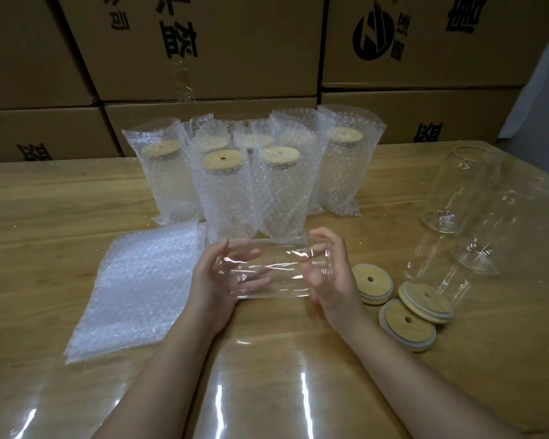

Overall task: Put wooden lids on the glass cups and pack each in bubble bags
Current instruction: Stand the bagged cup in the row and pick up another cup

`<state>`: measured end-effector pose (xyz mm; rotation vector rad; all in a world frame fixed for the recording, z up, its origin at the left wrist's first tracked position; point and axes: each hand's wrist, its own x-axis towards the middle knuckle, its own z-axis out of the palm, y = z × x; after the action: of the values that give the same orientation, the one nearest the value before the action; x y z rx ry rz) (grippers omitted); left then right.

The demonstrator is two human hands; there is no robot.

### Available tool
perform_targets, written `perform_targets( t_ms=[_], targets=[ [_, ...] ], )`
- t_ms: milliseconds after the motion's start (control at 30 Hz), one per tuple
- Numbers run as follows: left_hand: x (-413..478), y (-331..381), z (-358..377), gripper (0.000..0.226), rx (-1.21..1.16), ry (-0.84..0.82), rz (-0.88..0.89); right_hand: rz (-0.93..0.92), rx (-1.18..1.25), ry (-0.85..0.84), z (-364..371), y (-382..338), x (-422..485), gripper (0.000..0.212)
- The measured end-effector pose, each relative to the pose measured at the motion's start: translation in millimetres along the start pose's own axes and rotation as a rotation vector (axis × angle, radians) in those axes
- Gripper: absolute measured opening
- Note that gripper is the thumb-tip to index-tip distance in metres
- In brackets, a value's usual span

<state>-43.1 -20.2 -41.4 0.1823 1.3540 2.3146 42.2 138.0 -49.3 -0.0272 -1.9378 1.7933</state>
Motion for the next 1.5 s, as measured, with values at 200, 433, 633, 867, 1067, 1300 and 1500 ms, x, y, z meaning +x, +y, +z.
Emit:
perform_targets(
  t_ms=[200, 433, 633, 867, 1067, 1300, 1500],
  targets=[
    [6, 5, -9, 0.035, -0.108, 0.040, -0.109, -0.323, -0.211, -0.046, 5, -5, -10, 0.061],
    [6, 3, -7, 0.022, -0.263, 0.034, -0.081, -0.426, -0.329, -0.081, 5, 1, -9, 0.065],
    [3, -3, 3, 0.029, -0.150, 0.120, 0.179, -0.193, -0.260, 0.022, 5, 4, -8, 0.057],
    [-2, -4, 7, 0.024, 0.228, 0.091, 0.482, -0.003, -0.117, 0.073, 4, 10, -1, 0.038],
    [-8, -12, 7, 0.023, 0.605, 0.099, 0.764, 0.174, -0.010, 0.065, 1, 8, 5, 0.035],
    [-8, -14, 9, 0.025, 1.006, 0.059, 1.034, 0.264, 0.112, 0.145, -3, 3, 10, 0.042],
    [-9, -17, 11, 0.030, 1.010, 0.065, 0.987, 0.224, 0.225, 0.176, -4, 4, 10, 0.060]
  ],
)
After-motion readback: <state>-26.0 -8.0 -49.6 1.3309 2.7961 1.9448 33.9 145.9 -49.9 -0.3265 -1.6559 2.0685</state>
